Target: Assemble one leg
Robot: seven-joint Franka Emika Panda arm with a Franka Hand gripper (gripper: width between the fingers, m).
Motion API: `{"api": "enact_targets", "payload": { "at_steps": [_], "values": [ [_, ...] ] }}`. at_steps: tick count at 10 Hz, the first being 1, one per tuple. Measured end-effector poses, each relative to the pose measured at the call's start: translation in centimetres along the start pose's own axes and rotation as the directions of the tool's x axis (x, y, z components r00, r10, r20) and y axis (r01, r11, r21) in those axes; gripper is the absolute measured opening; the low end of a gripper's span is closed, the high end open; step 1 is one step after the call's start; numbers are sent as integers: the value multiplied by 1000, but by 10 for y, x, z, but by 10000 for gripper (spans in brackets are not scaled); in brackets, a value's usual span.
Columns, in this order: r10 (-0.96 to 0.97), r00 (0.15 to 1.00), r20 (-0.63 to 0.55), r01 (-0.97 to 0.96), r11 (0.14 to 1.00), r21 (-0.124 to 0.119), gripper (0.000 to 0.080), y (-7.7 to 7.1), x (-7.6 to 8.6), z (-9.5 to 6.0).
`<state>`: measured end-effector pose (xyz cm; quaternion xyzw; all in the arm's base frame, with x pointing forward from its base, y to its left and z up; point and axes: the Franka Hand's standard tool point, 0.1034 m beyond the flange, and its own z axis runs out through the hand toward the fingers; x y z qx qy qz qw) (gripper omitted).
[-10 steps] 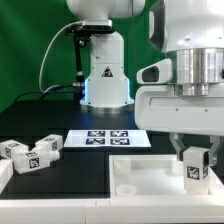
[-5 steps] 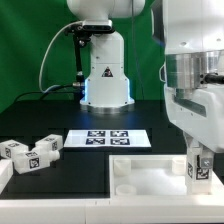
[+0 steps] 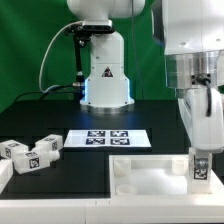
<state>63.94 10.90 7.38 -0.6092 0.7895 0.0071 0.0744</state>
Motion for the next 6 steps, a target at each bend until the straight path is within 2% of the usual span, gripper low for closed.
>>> {"api": "enact_targets", "payload": {
  "at_steps": [2,5,6],
  "values": [
    [174,985,19,-174,985,1,287,-2,4,0],
    [199,980,12,-199,980,6,288,-2,6,-1],
    [193,981,12,-193,981,6,361,-2,6,0]
  ]
}}
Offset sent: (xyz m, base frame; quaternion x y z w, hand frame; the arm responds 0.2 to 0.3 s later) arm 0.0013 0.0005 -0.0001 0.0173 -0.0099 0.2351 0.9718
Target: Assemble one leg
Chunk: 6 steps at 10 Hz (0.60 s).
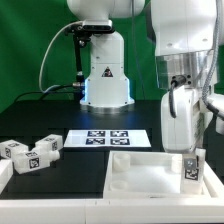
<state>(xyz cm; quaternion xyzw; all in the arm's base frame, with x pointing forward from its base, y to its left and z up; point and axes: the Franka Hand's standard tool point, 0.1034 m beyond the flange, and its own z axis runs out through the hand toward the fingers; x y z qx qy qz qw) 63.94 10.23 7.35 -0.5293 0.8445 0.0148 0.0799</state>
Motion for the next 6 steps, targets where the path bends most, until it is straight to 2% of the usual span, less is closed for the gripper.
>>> {"api": "enact_targets", "payload": {
  "at_steps": [1,2,3,4,5,6],
  "values": [
    [-4,1000,0,4,1000,0,361,0,0,0],
    [-9,1000,0,9,1000,0,541,0,-1,0],
    [-40,999,11,40,999,9,541,-1,-7,-9],
    [-69,997,33,68,997,28,637,-4,-15,-27],
    [-84,995,53,81,996,43,637,-8,-19,-44],
    [-83,995,57,81,996,45,646,-9,-20,-48]
  ]
}}
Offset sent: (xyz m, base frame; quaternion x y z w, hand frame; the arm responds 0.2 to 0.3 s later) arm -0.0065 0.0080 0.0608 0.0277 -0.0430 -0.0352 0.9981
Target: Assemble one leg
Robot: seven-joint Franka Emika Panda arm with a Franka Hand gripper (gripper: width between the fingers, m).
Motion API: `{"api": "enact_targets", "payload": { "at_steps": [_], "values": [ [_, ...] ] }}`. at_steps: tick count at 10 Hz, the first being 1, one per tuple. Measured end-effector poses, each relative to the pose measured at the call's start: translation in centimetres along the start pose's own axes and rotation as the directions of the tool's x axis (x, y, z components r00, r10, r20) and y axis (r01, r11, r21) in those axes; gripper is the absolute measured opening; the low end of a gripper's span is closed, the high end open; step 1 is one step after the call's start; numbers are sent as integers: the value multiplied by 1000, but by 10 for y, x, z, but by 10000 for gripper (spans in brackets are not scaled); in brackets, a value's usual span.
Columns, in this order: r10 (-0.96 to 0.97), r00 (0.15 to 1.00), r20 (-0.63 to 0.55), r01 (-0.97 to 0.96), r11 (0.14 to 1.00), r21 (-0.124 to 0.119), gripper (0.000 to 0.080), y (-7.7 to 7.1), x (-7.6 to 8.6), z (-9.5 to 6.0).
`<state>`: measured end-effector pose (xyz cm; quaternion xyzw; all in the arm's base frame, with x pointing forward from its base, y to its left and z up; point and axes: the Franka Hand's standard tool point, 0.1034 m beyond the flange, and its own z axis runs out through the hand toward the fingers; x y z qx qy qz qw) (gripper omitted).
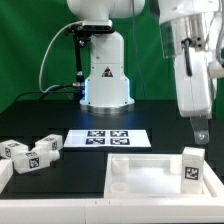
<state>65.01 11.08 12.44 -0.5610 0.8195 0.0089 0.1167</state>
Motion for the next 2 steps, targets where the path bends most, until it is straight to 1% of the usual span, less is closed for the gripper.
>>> {"api": "enact_targets", "payload": {
  "at_steps": [1,2],
  "values": [
    [-4,1000,-4,4,1000,-4,649,2,1,4],
    [-6,1000,-5,6,1000,-5,649,2,1,5]
  ]
}}
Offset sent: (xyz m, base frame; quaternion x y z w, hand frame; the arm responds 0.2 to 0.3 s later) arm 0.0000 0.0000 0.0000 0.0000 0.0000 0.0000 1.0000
